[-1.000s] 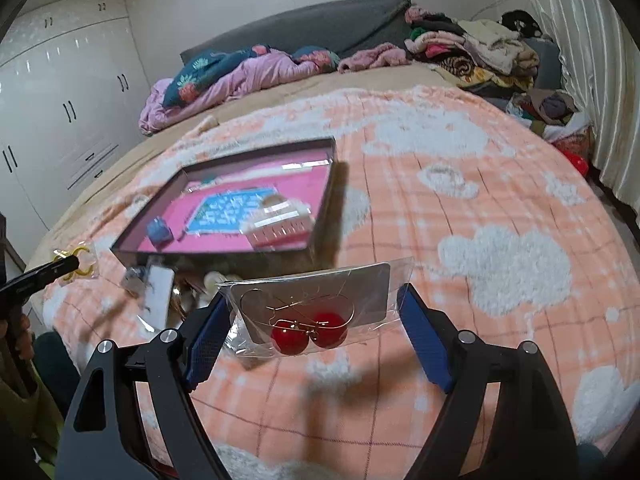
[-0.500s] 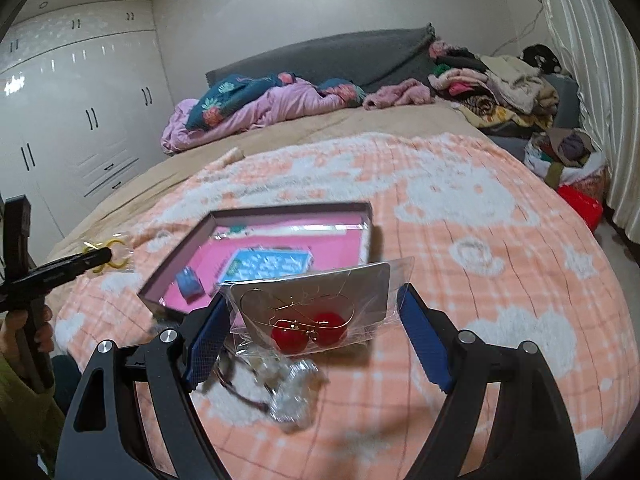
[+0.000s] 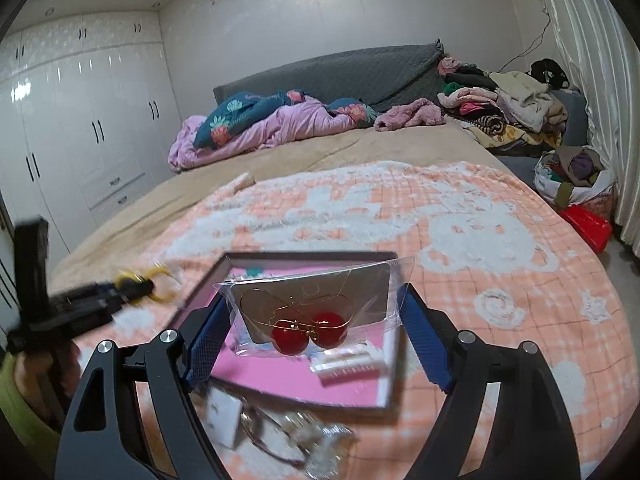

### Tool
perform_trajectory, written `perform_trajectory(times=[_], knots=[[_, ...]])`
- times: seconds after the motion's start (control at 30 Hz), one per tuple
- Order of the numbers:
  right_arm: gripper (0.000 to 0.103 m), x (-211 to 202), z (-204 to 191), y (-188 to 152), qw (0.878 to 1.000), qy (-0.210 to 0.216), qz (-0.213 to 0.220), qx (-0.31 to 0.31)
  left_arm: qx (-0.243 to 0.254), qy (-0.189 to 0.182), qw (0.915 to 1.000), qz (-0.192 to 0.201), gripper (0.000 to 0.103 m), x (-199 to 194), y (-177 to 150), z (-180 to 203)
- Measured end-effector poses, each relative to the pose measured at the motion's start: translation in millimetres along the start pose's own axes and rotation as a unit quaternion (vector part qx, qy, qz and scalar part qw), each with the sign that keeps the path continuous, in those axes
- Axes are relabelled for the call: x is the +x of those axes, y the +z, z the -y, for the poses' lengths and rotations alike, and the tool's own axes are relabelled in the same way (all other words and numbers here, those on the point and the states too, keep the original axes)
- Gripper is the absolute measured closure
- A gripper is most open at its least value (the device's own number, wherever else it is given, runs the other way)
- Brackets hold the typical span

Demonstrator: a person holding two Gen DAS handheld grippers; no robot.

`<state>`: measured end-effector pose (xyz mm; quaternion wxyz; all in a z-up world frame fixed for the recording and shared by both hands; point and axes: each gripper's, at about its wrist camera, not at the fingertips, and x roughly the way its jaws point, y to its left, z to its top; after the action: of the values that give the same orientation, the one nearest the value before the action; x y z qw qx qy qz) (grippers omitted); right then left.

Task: Organize jewelry
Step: 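Lower the bangles onto the booklet with the left tool while the right places the earrings bag inside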

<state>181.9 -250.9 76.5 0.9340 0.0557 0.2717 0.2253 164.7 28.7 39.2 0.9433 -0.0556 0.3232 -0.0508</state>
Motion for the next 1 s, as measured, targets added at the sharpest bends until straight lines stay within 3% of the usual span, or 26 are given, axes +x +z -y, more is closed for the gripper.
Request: perform_trajectory(times=[0.27, 0.83, 1.0], knots=[[0.023, 8.3, -4.9, 19.9, 0.999, 0.025, 0.018, 0.022, 0.012, -0.005, 0.9999, -0.006, 0.077, 19.0, 7.8, 15.2], [0.023, 51.3, 14.3, -25.2, 0.999, -0.042, -0.028, -0.01, 0.024, -0.01, 0.999, -0.037, 0.077, 71.4, 14.6, 38.7], [0.022, 61.2, 18.8, -38.6, 0.998, -0.045, -0.047, -0.014, 0.025, -0.01, 0.9983, -0.051, 0.077, 89.5, 13.6, 41.9]])
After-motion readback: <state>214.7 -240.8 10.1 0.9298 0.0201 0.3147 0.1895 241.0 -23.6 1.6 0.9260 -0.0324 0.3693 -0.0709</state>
